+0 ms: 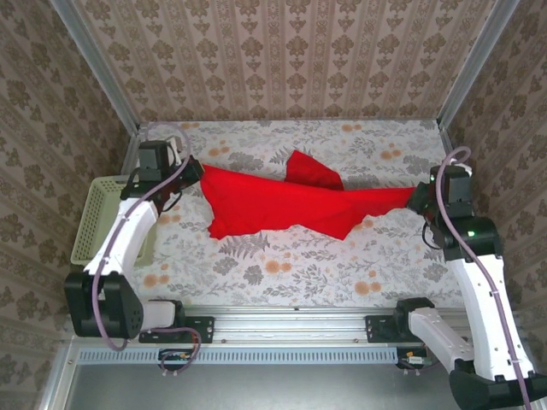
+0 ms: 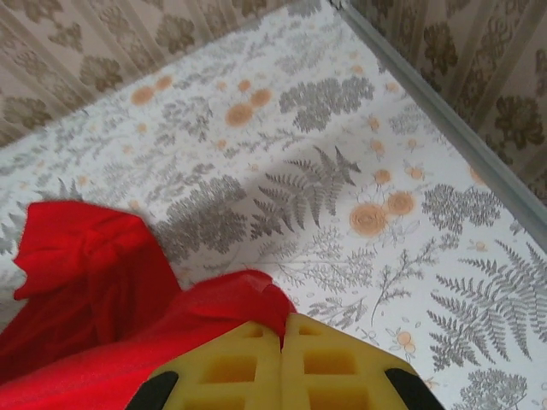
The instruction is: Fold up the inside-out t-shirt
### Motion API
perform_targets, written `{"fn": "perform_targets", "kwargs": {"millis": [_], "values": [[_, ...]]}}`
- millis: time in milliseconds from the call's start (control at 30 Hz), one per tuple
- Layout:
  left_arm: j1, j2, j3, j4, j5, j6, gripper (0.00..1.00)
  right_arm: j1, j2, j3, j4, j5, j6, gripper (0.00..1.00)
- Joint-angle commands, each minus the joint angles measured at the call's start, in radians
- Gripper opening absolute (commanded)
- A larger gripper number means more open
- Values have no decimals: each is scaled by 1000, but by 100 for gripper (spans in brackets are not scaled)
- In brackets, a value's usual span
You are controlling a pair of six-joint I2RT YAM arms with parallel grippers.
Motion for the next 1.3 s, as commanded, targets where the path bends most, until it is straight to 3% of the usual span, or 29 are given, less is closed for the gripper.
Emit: {"fn": "perform_targets", "kwargs": {"millis": [0, 300, 567, 633, 733, 867, 1100, 1267], "values": [[16, -82, 72, -30, 16, -8, 0, -10, 1, 143, -31, 39, -19, 0], [19, -341, 301, -135, 3, 15, 0, -10, 31, 621, -90, 75, -52, 0], [19, -569, 242, -67, -14, 13, 0, -10, 1, 879, -78, 84, -93, 0], [18, -535, 219, -79, -22, 17, 0, -10, 32, 876, -51, 92, -113, 0], [18, -368, 260, -195, -51, 48, 0, -10, 152, 923, -83, 97, -116, 0], [22, -120, 349, -310, -91, 55, 0, -10, 348, 993, -117, 5, -118, 0], [57, 127, 476, -244, -71, 36, 0, -17, 615, 1062, -19, -32, -136, 0], [95, 210, 617, -181, -3, 7, 0, -46, 798, 1299, 4, -99, -146, 0]]}}
